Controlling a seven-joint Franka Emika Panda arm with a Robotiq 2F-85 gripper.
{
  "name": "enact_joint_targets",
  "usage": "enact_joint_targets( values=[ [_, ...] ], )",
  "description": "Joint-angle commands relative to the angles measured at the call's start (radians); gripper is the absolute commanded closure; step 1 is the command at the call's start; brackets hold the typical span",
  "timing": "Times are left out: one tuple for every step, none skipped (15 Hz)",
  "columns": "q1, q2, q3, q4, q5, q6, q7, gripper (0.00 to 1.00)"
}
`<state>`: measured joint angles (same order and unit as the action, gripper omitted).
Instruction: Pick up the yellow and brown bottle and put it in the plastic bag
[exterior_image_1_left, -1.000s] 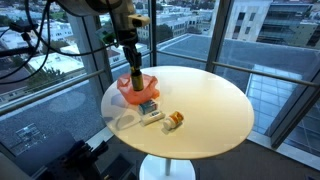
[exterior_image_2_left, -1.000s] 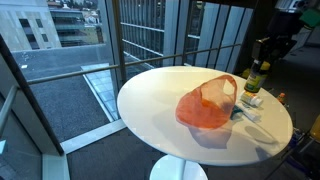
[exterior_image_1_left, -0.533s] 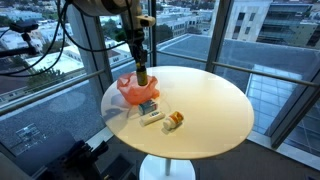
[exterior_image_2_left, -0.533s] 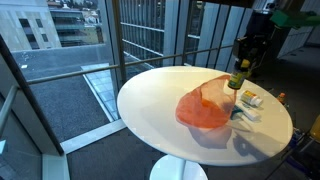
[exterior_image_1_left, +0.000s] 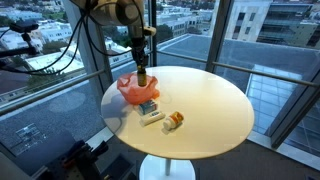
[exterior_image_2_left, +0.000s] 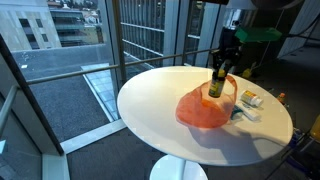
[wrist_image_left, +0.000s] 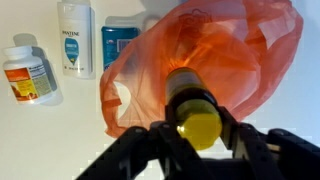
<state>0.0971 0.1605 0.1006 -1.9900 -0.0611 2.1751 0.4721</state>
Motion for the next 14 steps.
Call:
enact_joint_targets(
  values=[
    [0.036,0.066,-0.015,0.052,-0.025,-0.011,0.037,0.8],
    [0.043,0.077,-0.018,0.049,-0.028,-0.006,0.042,0.8],
    [0.053,0.086,-0.023,0.043,-0.045,0.003,0.058,0.8],
    [0.061,0.094,-0.028,0.035,-0.055,0.013,0.07,0.8],
    [0.069,0.101,-0.033,0.029,-0.068,0.027,0.087,0.8],
    [0.075,0.108,-0.038,0.027,-0.072,0.036,0.1,0.8],
    [0.079,0.115,-0.042,0.022,-0.07,0.051,0.114,0.8],
    [0.082,0.121,-0.045,0.018,-0.064,0.065,0.125,0.8],
    [0.086,0.127,-0.049,0.016,-0.062,0.079,0.135,0.8],
    [0.089,0.132,-0.053,0.013,-0.059,0.092,0.144,0.8],
    [0.09,0.139,-0.056,0.01,-0.057,0.105,0.151,0.8],
    [0.092,0.143,-0.058,0.009,-0.057,0.113,0.158,0.8],
    [0.094,0.146,-0.063,0.004,-0.063,0.125,0.167,0.8],
    [0.096,0.15,-0.066,0.001,-0.064,0.133,0.171,0.8]
  ],
)
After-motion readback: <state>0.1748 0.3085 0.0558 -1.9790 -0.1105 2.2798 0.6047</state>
